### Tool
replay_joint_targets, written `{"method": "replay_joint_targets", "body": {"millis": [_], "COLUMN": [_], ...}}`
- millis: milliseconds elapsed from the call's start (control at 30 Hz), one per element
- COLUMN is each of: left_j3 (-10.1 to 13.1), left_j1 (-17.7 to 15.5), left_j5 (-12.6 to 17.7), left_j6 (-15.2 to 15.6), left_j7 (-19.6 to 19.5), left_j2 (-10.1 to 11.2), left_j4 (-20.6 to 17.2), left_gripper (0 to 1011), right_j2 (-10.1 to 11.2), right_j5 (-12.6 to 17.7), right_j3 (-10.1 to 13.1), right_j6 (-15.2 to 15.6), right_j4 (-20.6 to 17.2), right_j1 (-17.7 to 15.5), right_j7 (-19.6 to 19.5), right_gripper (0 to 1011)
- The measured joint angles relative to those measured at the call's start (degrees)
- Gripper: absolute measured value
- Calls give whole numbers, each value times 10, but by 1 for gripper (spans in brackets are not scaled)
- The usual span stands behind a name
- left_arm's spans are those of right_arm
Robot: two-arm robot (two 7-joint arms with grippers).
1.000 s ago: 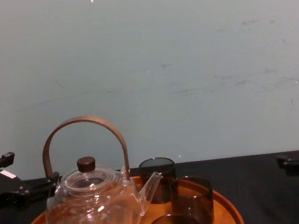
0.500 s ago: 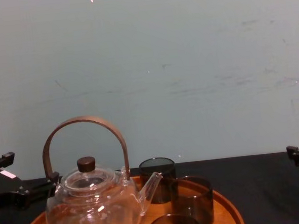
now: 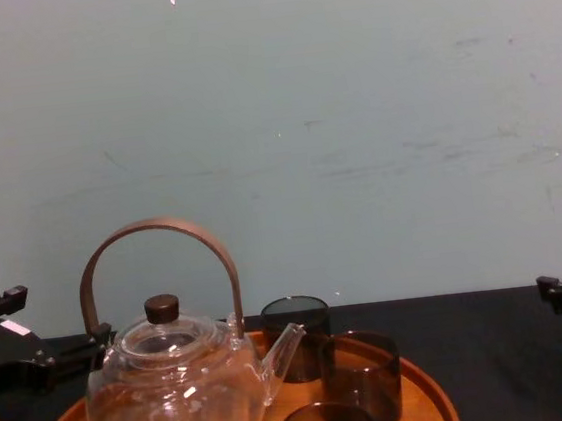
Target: Pick up the glass from the table and place it on the tray.
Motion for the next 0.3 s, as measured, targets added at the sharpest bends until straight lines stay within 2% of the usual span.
{"method": "replay_joint_targets", "body": {"millis": [300], "left_j3": [0], "left_j1": [0], "left_j5": [0], "left_j6": [0], "left_j7": [0], "left_j2": [0], "left_j4": [0], "left_gripper": [1009], "right_j2": [0], "right_j5": [0], "right_j3": [-1], "right_j6": [0], "right_j4": [0], "right_j1": [0], "right_j7": [0], "right_gripper": [1002]}}
